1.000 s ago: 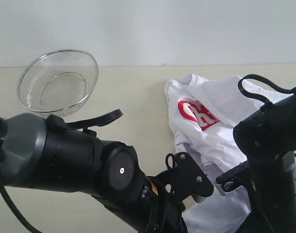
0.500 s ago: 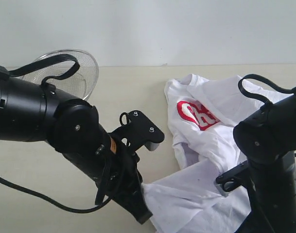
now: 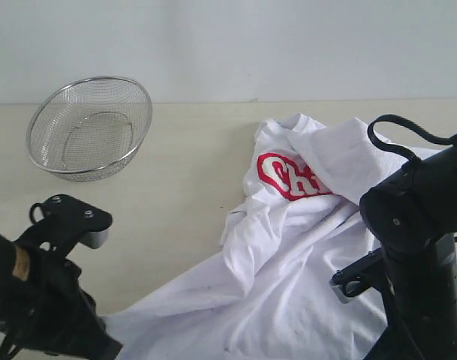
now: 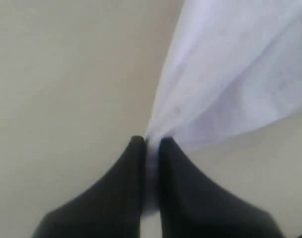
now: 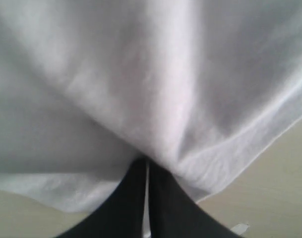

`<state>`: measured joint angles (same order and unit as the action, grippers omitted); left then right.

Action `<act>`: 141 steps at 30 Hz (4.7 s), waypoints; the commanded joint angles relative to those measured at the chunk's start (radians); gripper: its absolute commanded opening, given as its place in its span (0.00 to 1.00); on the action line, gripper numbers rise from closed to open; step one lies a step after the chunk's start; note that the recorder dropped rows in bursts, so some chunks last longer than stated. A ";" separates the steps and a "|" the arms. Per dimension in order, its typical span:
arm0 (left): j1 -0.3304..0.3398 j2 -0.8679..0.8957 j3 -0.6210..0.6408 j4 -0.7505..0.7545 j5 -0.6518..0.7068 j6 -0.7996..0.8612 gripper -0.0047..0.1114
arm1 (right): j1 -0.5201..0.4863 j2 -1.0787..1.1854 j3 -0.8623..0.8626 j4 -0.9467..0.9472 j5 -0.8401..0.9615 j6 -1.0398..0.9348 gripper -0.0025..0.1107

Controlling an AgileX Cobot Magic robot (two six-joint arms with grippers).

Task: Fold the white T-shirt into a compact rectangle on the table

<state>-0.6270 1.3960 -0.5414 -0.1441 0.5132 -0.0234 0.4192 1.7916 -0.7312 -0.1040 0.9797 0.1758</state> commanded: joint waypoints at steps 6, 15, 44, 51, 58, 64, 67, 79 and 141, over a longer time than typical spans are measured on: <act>0.002 -0.254 0.099 -0.048 0.018 -0.105 0.08 | -0.002 -0.005 0.002 -0.008 0.029 -0.033 0.02; 0.002 -0.297 0.100 0.373 0.149 -0.535 0.08 | -0.002 -0.005 0.002 -0.008 0.042 -0.037 0.02; 0.002 -0.272 0.099 0.346 -0.419 -0.486 0.36 | -0.002 -0.154 -0.113 -0.019 0.111 -0.004 0.02; 0.002 0.003 0.078 0.398 -0.679 -0.443 0.08 | -0.002 -0.174 -0.522 -0.293 -0.012 0.040 0.02; -0.042 0.138 -0.062 0.396 -0.541 -0.479 0.08 | -0.004 0.068 -0.809 -0.400 -0.009 -0.015 0.47; -0.120 0.219 -0.172 0.329 -0.446 -0.479 0.08 | -0.004 0.260 -0.977 -0.491 0.037 -0.007 0.56; -0.139 0.268 -0.204 0.309 -0.433 -0.479 0.08 | -0.004 0.323 -1.004 -0.454 0.037 -0.002 0.56; -0.142 0.415 -0.244 0.309 -0.413 -0.439 0.08 | -0.002 0.454 -1.004 -0.420 0.015 0.001 0.56; -0.142 0.415 -0.313 0.303 -0.320 -0.326 0.08 | -0.426 0.370 -1.177 -0.138 0.241 -0.045 0.02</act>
<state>-0.7631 1.8111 -0.8240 0.1731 0.1077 -0.4003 -0.0393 2.1944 -1.9018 -0.3146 1.1970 0.1869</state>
